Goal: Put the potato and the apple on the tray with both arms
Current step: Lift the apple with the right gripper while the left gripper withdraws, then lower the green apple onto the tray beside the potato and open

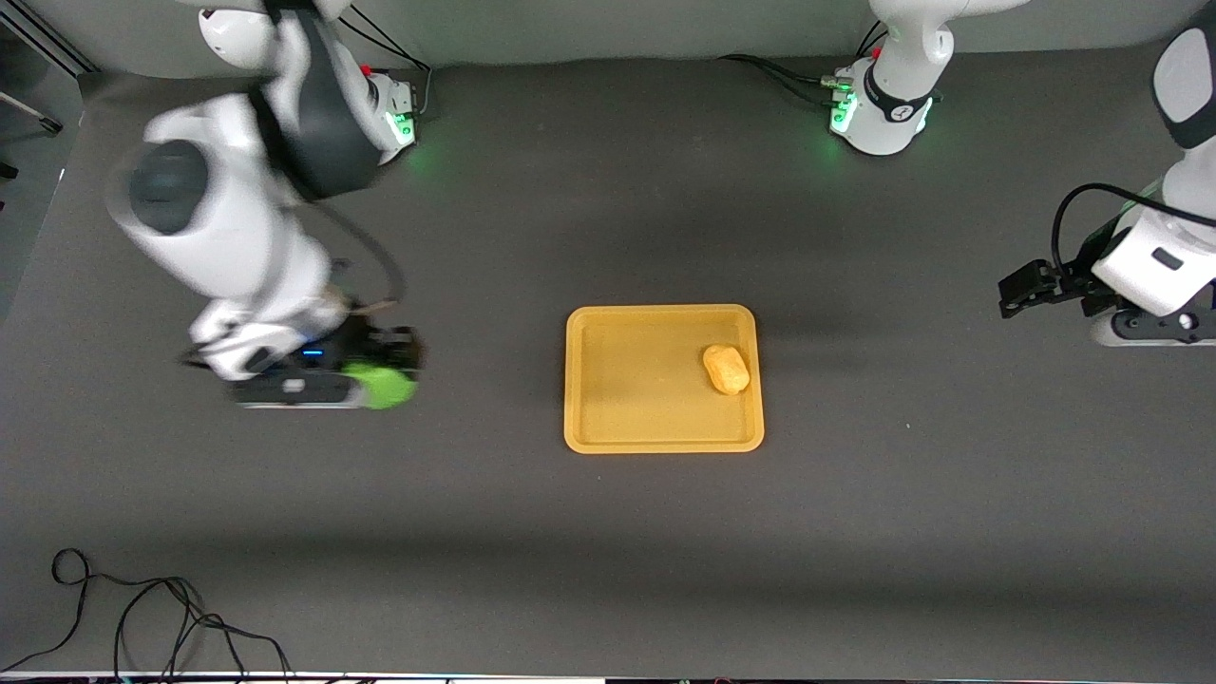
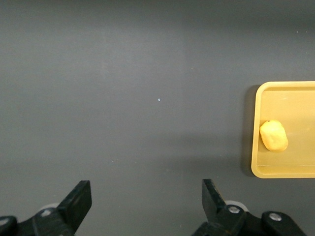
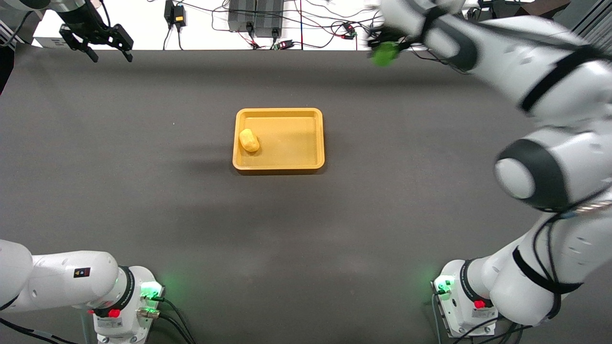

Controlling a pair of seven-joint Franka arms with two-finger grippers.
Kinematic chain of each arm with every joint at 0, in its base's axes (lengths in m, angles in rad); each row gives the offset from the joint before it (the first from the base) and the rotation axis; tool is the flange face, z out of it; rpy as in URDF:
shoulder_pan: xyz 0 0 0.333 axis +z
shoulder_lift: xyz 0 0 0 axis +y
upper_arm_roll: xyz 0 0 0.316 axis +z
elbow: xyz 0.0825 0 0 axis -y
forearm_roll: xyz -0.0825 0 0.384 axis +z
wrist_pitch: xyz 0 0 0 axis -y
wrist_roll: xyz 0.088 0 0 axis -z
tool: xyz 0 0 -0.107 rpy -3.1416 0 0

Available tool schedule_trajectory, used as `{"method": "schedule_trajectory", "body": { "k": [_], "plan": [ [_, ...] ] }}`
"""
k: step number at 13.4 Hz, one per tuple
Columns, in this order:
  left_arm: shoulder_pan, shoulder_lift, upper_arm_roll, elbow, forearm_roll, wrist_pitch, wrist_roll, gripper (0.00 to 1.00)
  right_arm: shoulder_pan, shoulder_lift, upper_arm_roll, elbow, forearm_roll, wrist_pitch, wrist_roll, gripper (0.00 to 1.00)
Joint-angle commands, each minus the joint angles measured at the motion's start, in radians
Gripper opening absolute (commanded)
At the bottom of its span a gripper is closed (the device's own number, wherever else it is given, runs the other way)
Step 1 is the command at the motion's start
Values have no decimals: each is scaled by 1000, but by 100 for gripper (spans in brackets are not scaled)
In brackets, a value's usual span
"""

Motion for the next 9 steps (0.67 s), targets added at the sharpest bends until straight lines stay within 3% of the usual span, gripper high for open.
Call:
{"method": "schedule_trajectory", "body": {
  "k": [1, 4, 9],
  "plan": [
    [2, -38, 1, -17, -9, -13, 19, 100, 107, 211, 16, 225, 64, -29, 255, 50],
    [0, -76, -1, -18, -13, -50, 32, 100, 134, 385, 133, 400, 63, -9, 484, 50],
    [3, -78, 5, -12, -13, -95, 128, 100, 144, 593, 151, 411, 60, 212, 501, 50]
  ]
}}
